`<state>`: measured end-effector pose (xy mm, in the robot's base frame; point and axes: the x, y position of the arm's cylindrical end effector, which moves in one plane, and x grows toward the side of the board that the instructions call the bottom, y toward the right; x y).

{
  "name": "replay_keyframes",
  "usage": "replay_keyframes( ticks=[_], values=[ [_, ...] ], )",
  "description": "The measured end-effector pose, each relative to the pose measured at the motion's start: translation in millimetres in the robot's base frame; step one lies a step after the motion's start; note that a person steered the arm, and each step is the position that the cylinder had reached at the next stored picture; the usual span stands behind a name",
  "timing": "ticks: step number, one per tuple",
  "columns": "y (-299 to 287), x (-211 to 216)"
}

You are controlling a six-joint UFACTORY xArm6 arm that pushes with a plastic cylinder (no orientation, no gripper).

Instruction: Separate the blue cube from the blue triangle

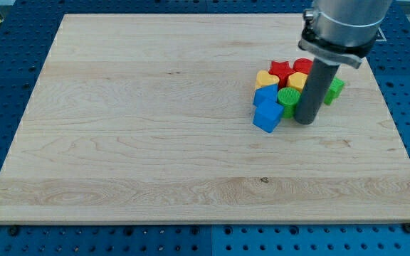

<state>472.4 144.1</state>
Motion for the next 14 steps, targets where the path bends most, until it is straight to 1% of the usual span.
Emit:
replay_keyframes(
  ticks=[1,2,4,6,7,8,11,12,14],
  values=[
    [-27,15],
    [-48,6],
    [-18,-11],
    [-43,-24],
    [-43,-24],
    [-59,-21],
    [-132,-26],
    [-164,-21],
    [-225,11]
  ],
)
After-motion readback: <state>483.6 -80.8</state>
